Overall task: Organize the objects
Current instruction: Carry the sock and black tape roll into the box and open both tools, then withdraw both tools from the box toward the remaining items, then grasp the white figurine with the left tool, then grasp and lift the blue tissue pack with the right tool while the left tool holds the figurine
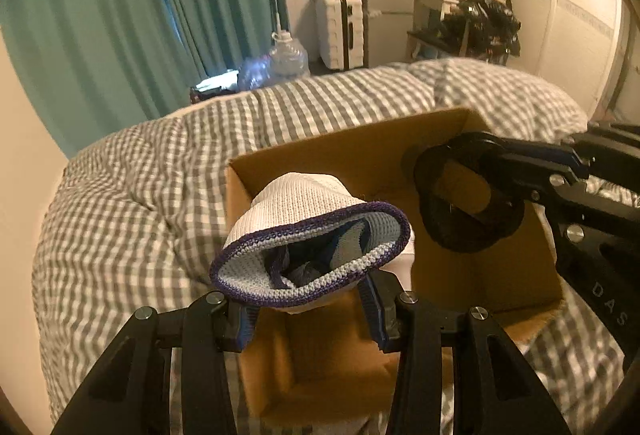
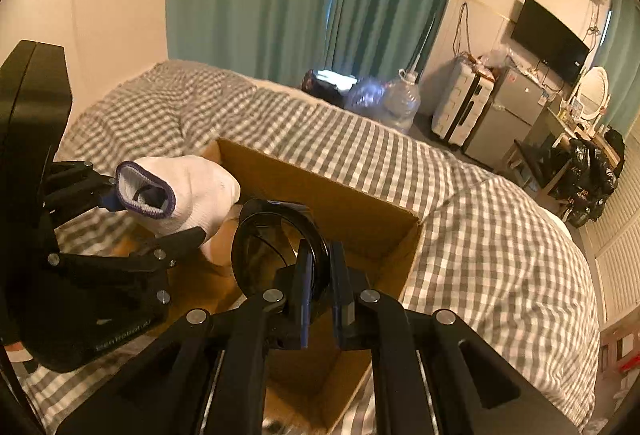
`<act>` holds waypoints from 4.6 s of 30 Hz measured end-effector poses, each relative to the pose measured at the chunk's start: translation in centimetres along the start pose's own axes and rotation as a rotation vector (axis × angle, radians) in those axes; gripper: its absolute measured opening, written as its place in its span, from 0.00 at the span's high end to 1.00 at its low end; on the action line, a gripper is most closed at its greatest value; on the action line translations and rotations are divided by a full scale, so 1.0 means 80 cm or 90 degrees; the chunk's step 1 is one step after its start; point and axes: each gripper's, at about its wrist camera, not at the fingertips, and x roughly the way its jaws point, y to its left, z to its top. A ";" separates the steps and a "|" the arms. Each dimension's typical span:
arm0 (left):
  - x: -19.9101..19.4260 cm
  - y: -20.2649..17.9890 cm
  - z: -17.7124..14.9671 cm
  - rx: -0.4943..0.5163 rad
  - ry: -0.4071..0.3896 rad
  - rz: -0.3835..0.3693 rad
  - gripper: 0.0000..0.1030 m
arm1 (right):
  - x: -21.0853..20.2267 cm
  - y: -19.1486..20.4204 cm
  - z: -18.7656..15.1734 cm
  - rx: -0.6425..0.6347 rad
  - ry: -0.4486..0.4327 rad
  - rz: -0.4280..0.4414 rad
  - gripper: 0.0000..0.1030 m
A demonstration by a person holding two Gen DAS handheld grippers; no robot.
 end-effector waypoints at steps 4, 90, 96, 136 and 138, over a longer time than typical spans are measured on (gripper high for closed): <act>0.025 0.000 0.002 0.005 0.019 -0.014 0.57 | 0.031 -0.011 0.002 0.001 0.017 0.005 0.93; -0.163 -0.073 -0.302 -0.043 0.029 0.018 0.06 | -0.143 0.074 -0.273 0.108 0.038 0.027 0.11; -0.143 -0.093 -0.307 -0.019 0.066 -0.003 0.06 | -0.145 0.069 -0.278 0.130 0.035 0.030 0.11; -0.177 0.021 -0.288 -0.153 0.011 0.034 0.38 | -0.060 0.151 -0.246 0.023 0.229 0.065 0.11; -0.177 0.020 -0.289 -0.151 0.009 0.033 0.38 | -0.051 0.154 -0.249 0.021 0.243 0.060 0.11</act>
